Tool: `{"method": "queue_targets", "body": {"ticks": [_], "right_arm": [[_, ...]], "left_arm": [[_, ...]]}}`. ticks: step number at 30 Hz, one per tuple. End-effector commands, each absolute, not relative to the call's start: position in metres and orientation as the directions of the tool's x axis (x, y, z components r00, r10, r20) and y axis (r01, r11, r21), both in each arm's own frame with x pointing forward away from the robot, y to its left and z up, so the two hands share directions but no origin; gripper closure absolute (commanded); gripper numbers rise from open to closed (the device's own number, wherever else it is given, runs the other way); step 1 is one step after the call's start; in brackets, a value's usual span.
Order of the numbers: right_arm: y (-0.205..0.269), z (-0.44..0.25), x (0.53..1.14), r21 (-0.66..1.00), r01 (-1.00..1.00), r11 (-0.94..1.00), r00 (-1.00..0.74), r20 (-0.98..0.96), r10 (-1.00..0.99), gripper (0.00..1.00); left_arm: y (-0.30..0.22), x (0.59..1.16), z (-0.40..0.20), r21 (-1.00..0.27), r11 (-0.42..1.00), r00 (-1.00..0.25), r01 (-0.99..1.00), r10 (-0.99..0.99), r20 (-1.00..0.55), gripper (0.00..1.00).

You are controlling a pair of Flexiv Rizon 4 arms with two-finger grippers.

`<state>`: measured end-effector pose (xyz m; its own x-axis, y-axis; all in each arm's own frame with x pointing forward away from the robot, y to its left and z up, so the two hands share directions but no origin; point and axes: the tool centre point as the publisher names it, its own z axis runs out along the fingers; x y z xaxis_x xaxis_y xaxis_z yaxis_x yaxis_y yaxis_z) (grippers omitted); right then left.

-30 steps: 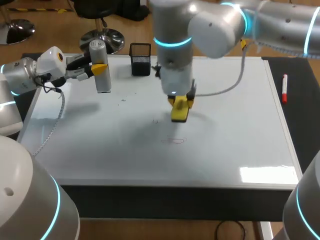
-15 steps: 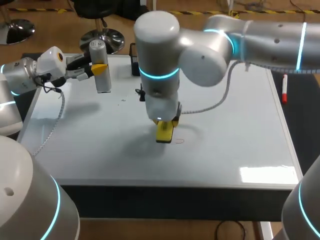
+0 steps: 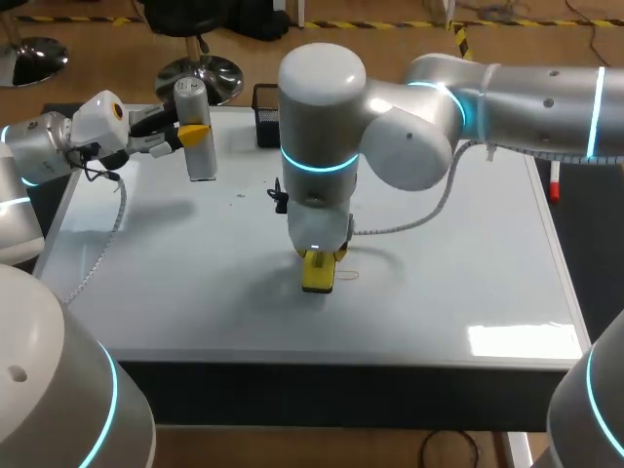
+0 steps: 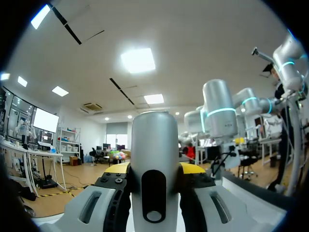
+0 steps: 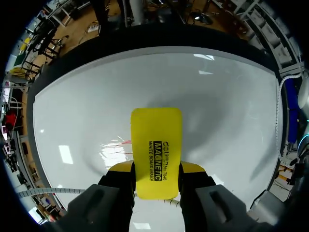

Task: Pick up the inspection probe, press it on each red-marked spot on the whiteboard one by one, put down the probe, pick up the eraser, and wipe off all the red marks.

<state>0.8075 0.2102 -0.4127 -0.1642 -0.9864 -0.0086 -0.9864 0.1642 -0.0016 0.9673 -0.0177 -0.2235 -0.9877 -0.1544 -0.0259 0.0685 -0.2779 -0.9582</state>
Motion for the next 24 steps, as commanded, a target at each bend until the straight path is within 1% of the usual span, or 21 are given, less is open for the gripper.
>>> {"method": "queue_targets", "body": {"ticks": [1,14,24], "right_arm": [[0.213,-0.423,0.814,0.014,-0.988,0.151,-0.151,-0.012,-0.988,1.0],[0.216,-0.435,0.822,0.03,-0.991,0.128,-0.128,-0.008,-0.992,1.0],[0.197,-0.46,0.823,0.085,-0.981,0.173,-0.174,-0.006,-0.985,1.0]], "left_arm": [[-0.018,0.967,-0.223,-0.958,-0.278,-0.987,0.07,-0.156,-0.027,1.0],[-0.018,0.967,-0.223,-0.958,-0.278,-0.987,0.07,-0.156,-0.027,1.0],[-0.018,0.967,-0.223,-0.958,-0.278,-0.987,0.07,-0.156,-0.027,1.0]]}}
